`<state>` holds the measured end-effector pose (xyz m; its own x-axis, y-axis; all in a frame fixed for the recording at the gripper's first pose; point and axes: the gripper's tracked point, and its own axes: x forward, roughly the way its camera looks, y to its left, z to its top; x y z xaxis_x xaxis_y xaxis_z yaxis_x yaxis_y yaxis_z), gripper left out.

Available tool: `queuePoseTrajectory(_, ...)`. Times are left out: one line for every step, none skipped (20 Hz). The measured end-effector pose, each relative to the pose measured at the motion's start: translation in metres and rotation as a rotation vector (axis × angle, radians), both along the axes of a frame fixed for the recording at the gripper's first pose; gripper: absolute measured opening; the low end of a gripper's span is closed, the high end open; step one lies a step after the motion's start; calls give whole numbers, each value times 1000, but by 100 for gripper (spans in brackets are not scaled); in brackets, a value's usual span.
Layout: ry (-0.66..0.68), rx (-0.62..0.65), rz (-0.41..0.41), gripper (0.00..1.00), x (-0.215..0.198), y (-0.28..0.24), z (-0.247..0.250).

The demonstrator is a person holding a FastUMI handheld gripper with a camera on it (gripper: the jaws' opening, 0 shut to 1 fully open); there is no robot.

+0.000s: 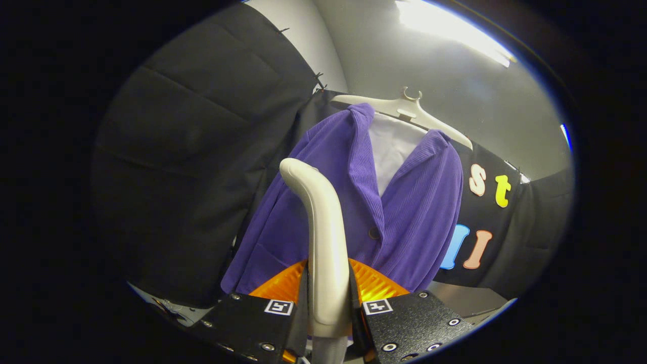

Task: Iron the clothes twice with a garment steamer, once on the left side and once on the right side.

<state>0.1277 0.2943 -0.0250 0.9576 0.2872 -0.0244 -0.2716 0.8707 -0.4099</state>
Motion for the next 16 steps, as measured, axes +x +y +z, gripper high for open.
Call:
queuePoseTrajectory(12,-9,0,35,-2,-1,-8)
queuePoseTrajectory(21,-19,0,35,-3,-2,-15)
queuePoseTrajectory(28,-32,-1,35,-5,-5,-22)
queuePoseTrajectory(38,-43,-1,36,-5,-6,-30)
queuePoseTrajectory(47,-51,0,36,-7,-7,-37)
queuePoseTrajectory(60,-58,1,35,-9,-8,-45)
queuePoseTrajectory(76,-60,6,35,-13,-8,-53)
queuePoseTrajectory(94,-64,13,36,-16,-8,-63)
queuePoseTrajectory(111,-77,17,36,-20,-10,-73)
queuePoseTrajectory(124,-94,18,36,-22,-12,-81)
queuePoseTrajectory(137,-106,20,36,-25,-14,-89)
queuePoseTrajectory(155,-114,20,36,-27,-16,-98)
queuePoseTrajectory(161,-121,19,35,-29,-18,-104)
queuePoseTrajectory(156,-126,19,36,-32,-19,-105)
queuePoseTrajectory(149,-130,23,36,-29,-18,-104)
queuePoseTrajectory(149,-138,25,36,-29,-19,-107)
